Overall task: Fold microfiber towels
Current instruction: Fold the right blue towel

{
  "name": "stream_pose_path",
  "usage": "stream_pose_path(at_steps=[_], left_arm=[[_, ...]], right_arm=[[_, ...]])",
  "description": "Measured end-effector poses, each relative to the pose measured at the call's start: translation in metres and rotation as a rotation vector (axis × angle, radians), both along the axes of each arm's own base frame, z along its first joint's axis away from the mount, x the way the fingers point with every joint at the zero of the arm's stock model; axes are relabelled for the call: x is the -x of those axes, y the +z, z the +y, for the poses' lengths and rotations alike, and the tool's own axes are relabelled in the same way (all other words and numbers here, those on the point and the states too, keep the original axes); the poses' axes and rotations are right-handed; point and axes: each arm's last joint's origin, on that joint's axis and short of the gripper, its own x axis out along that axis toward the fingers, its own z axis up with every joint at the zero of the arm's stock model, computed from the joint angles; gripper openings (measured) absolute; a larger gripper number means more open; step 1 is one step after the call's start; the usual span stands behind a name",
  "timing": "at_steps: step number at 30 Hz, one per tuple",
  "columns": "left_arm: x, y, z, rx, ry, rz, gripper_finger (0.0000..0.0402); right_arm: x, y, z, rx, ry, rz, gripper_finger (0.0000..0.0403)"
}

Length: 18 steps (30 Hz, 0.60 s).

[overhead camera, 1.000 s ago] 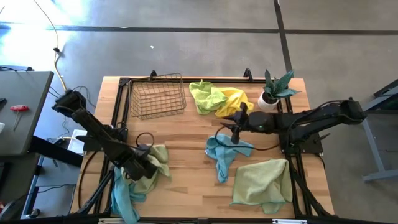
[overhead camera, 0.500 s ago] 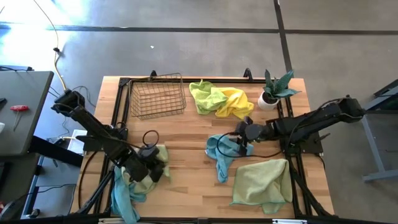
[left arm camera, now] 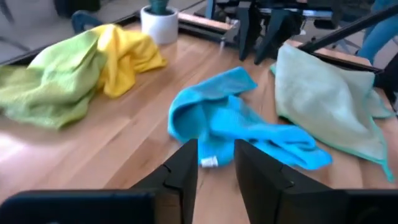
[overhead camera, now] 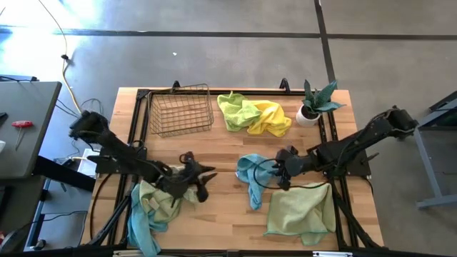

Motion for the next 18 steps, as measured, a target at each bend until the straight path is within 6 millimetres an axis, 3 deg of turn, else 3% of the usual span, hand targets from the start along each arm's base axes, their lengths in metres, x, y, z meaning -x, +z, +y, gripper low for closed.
stream_pose_path(at_steps=[5, 9, 14, 18], left_arm=[[-0.025, -0.021, 0.007, -0.074, -0.025, -0.029, 0.0144], [-0.039, -0.041, 0.019, -0.105, 0.016, -0.014, 0.0175], [-0.062, -0.061, 0.034, -0.151, 0.065, 0.055, 0.0194], [-0.082, -0.074, 0.043, -0.192, 0.086, 0.101, 0.0195]], right_arm=[[0.004, 0.000, 0.010, -0.016, 0.056, 0.006, 0.0127], [0.005, 0.000, 0.013, -0.002, 0.087, 0.006, 0.0169], [0.002, -0.003, 0.013, 0.122, 0.191, 0.005, 0.0231], [-0.005, -0.007, 0.010, 0.272, 0.200, -0.006, 0.0253]])
